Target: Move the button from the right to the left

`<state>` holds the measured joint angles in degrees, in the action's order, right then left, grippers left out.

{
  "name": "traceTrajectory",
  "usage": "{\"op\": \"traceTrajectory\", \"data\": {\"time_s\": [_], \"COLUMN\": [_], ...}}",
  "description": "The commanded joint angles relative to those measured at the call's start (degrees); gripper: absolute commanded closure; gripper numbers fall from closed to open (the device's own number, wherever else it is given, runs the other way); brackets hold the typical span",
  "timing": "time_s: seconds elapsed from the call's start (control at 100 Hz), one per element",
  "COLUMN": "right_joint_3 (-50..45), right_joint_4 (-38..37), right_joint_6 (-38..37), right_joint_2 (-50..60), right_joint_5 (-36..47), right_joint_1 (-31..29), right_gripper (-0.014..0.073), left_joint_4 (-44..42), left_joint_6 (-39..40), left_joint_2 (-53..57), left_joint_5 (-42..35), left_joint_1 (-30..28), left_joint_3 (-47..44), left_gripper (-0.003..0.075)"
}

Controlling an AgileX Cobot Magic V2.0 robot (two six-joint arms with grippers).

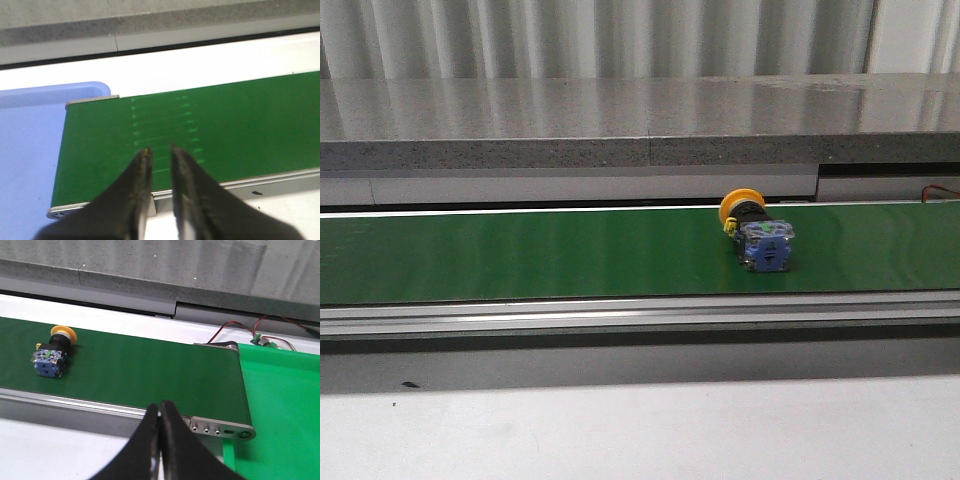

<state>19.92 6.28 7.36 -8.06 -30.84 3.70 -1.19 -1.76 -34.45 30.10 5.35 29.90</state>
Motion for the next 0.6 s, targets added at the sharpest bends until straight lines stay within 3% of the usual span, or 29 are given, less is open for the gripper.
{"op": "traceTrajectory", "data": {"time_s": [0.0, 0.09, 0.16, 0.44, 0.59], "right_joint_3": [1.25, 1.25, 1.25, 1.25, 1.25], "right_joint_4": [-0.58, -0.58, -0.58, -0.58, -0.58], "right_joint_6": [0.72, 0.72, 0.72, 0.72, 0.72], "right_joint_2": [-0.58, -0.58, -0.58, -0.58, -0.58], "right_joint_5": [4.86, 4.86, 4.86, 4.81, 4.88], "right_joint_1": [0.00, 0.00, 0.00, 0.00, 0.00], "right_gripper": [0.0660, 0.0660, 0.0660, 0.0660, 0.0660], "left_joint_4": [1.83, 2.12, 2.12, 10.24, 14.23], "left_joint_6": [0.19, 0.19, 0.19, 0.19, -0.07], "left_joint_2": [-3.55, -6.03, -7.29, -11.44, -15.09], "left_joint_5": [-1.23, -3.24, -6.87, -12.32, -5.20], "left_joint_1": [0.23, 0.23, 0.23, 0.23, 0.23], "left_joint_3": [4.32, 5.23, 5.23, 5.76, 9.60], "left_gripper": [0.0400, 0.0170, 0.0093, 0.0133, 0.0136]}}
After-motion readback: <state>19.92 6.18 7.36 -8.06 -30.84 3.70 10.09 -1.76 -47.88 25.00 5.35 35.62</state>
